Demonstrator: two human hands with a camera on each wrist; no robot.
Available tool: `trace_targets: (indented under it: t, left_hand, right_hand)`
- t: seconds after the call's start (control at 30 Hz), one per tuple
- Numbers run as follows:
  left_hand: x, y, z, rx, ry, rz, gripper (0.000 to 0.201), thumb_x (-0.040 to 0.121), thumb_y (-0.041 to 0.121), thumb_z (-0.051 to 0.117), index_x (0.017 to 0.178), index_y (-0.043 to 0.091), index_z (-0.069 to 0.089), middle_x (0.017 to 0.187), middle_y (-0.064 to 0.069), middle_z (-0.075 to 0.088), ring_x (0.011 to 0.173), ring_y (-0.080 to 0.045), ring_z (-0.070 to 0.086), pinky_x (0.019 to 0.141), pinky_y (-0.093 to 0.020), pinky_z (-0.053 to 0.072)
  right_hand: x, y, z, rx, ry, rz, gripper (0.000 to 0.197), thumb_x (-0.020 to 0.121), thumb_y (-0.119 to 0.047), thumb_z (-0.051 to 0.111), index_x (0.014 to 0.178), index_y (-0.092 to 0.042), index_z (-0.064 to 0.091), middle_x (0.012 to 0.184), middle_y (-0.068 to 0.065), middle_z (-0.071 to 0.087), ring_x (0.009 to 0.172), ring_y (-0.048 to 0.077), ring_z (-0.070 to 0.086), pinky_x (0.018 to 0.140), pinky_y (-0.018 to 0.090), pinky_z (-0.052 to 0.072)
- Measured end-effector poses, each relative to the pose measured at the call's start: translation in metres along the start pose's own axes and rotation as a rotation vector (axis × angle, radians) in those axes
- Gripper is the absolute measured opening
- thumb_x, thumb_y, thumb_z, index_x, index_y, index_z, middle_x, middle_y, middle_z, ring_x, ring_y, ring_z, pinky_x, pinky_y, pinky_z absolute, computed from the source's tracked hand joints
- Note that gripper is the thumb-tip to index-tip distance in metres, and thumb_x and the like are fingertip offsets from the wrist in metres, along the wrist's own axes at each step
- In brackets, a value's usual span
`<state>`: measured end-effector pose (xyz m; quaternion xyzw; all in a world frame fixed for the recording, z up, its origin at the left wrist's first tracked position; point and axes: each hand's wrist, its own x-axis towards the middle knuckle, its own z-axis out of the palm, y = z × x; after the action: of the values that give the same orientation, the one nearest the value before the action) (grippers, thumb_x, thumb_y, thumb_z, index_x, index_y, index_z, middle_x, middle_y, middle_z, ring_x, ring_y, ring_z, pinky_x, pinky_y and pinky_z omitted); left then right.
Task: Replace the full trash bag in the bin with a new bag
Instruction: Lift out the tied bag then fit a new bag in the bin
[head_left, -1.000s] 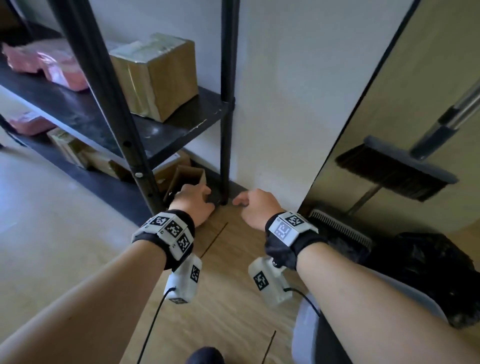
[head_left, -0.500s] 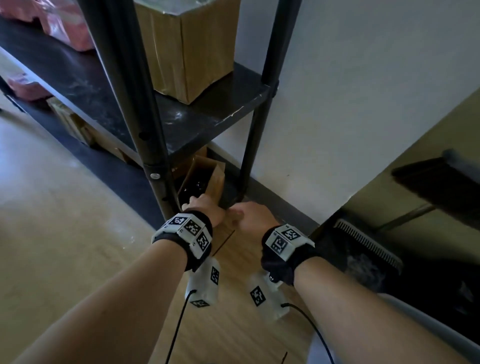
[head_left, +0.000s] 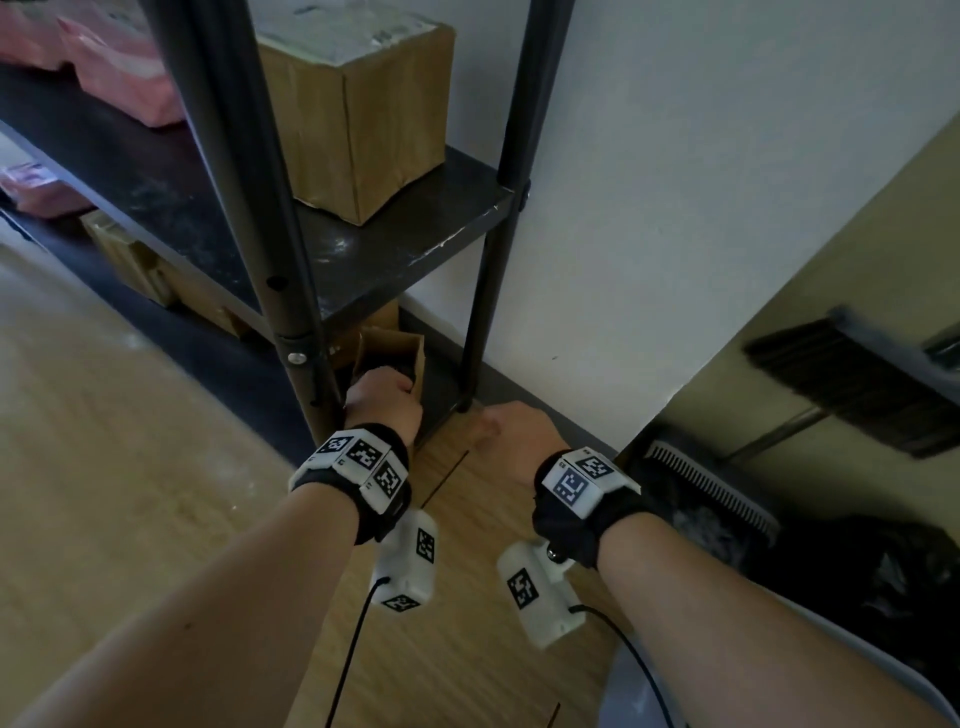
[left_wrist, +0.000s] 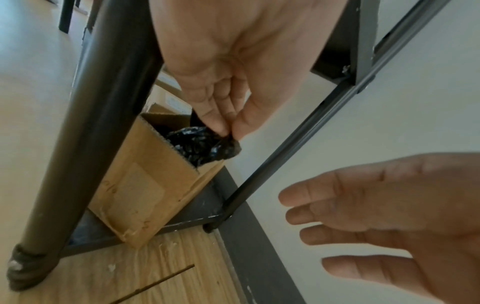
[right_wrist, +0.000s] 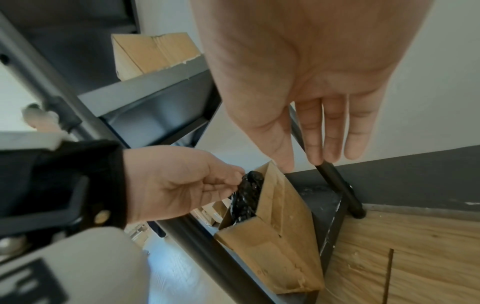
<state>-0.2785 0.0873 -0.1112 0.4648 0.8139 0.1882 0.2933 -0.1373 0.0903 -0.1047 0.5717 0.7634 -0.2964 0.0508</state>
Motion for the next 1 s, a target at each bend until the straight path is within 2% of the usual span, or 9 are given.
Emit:
trace_targets:
  t: [0.17,0.3,0.37,0.47,0.6,0.7,0.77,0.87,1.0]
  left_hand:
    - [-0.011,0.014,-0.011,-0.228,0.051,0.101,0.022,0.088,0.016,0.057,0.108,0.022,0.062,0.116,0.002,0.060,0.112,-0.019,0.057,0.094,-0.033,0.047]
    - [-0.036,0.042,-0.025,-0.532,-0.189,0.217,0.019,0.085,0.005,0.059,0.096,0.019,0.065,0.097,0.003,0.061,0.092,-0.011,0.060,0.082,-0.025,0.054]
    - [-0.053,0.060,-0.033,-0.609,-0.310,0.252,0.022,0.085,-0.003,0.055,0.088,0.016,0.065,0.098,-0.002,0.061,0.088,-0.011,0.060,0.077,-0.023,0.055]
    - [-0.076,0.080,-0.041,-0.681,-0.397,0.293,0.026,0.084,-0.007,0.051,0.084,0.015,0.064,0.098,-0.003,0.060,0.089,-0.015,0.059,0.079,-0.026,0.055]
    - [-0.103,0.099,-0.044,-0.779,-0.349,0.319,0.024,0.085,-0.002,0.053,0.082,0.018,0.064,0.090,-0.004,0.062,0.088,-0.018,0.059,0.085,-0.032,0.053]
    - [-0.123,0.110,-0.038,-0.797,-0.291,0.328,0.016,0.089,0.008,0.054,0.094,0.018,0.065,0.086,0.005,0.058,0.089,-0.013,0.054,0.089,-0.030,0.046]
    - [-0.140,0.118,-0.028,-0.755,-0.291,0.358,0.021,0.088,0.010,0.055,0.105,0.016,0.065,0.099,0.007,0.060,0.100,-0.013,0.053,0.095,-0.028,0.041]
    - [-0.167,0.131,-0.009,-0.717,-0.333,0.374,0.031,0.085,0.011,0.061,0.117,0.013,0.063,0.121,-0.002,0.060,0.114,-0.015,0.052,0.093,-0.023,0.035]
    - [-0.203,0.146,0.021,-0.524,-0.497,0.427,0.052,0.085,0.023,0.064,0.135,0.020,0.048,0.135,-0.006,0.051,0.124,-0.019,0.048,0.094,-0.021,0.031]
  right_hand:
    - [-0.011,0.001,-0.007,0.088,0.098,-0.007,0.035,0.092,-0.021,0.049,0.125,-0.018,0.059,0.131,0.007,0.059,0.118,0.025,0.056,0.101,0.030,0.043]
    - [-0.027,-0.005,-0.020,0.256,0.232,-0.038,0.061,0.085,-0.021,0.060,0.141,-0.022,0.036,0.131,0.006,0.058,0.119,0.025,0.056,0.096,0.030,0.043]
    - [-0.035,-0.006,-0.027,0.259,0.320,-0.062,0.060,0.081,-0.023,0.065,0.136,-0.022,0.041,0.122,0.004,0.063,0.112,0.023,0.060,0.087,0.025,0.044]
    - [-0.056,0.002,-0.041,0.290,0.339,-0.051,0.030,0.085,-0.024,0.062,0.113,-0.012,0.063,0.108,0.010,0.069,0.097,0.025,0.064,0.078,0.027,0.043]
    - [-0.096,0.024,-0.063,0.404,0.432,0.070,0.017,0.087,-0.018,0.058,0.090,-0.004,0.068,0.080,0.011,0.064,0.076,0.022,0.055,0.064,0.027,0.037]
    - [-0.132,0.043,-0.076,0.528,0.515,0.171,0.015,0.084,-0.014,0.055,0.083,-0.001,0.064,0.073,0.009,0.060,0.076,0.027,0.058,0.066,0.033,0.045]
    - [-0.159,0.056,-0.082,0.580,0.569,0.203,0.020,0.084,-0.014,0.055,0.087,0.003,0.065,0.077,0.011,0.062,0.075,0.026,0.058,0.065,0.032,0.044]
    - [-0.201,0.074,-0.085,0.636,0.655,0.226,0.017,0.083,-0.012,0.055,0.092,-0.007,0.068,0.087,0.009,0.068,0.077,0.021,0.060,0.063,0.025,0.042]
    - [-0.251,0.102,-0.082,0.730,0.766,0.305,0.024,0.082,-0.006,0.054,0.099,-0.009,0.070,0.102,0.015,0.072,0.096,0.028,0.065,0.085,0.035,0.049]
